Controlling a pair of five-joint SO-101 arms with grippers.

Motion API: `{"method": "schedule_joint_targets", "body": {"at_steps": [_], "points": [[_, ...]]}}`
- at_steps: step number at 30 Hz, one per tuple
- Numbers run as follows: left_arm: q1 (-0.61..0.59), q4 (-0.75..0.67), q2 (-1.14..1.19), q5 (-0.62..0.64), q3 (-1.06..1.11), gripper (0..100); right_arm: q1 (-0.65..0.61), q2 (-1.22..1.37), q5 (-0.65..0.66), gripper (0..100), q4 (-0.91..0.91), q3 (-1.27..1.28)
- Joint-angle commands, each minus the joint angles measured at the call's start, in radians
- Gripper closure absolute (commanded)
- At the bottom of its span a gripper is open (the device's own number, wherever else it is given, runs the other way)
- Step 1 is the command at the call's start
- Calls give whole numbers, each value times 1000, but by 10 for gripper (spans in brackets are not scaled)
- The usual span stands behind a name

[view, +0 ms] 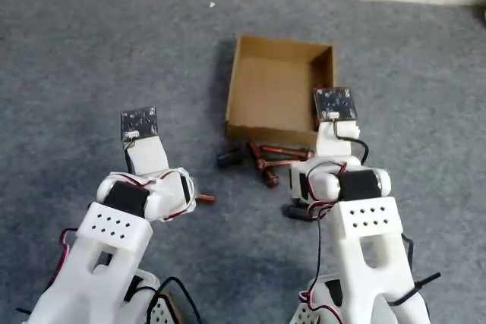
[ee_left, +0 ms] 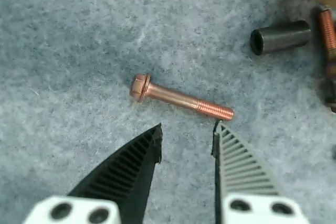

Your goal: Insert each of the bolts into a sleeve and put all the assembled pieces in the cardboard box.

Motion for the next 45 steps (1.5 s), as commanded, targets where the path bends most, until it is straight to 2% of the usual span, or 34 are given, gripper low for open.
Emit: {"method": "schedule_joint_targets", "body": {"at_steps": [1, 4, 9, 16, 21, 34, 39, 45], "points": [[22, -28, 87, 20, -42, 819, 13, -30, 12, 994, -31, -5], [22, -28, 239, 23, -99, 818, 13, -30, 12, 994, -31, -4], [19, -52, 467, 117, -197, 818, 13, -30, 14, 994, -31, -1], [13, -170, 610, 241, -226, 817, 13, -30, 14, 994, -31, -1], [-50, -227, 707, 247, -231, 817, 13, -30, 14, 994, -31, 1], [-93, -245, 777, 290, -277, 829, 13, -30, 14, 994, -31, 1], [-159, -298, 774, 287, -277, 1000, 13, -30, 14, 994, -31, 1], [-157, -308, 771, 285, -278, 995, 13, -39, 14, 994, -27, 2]]}}
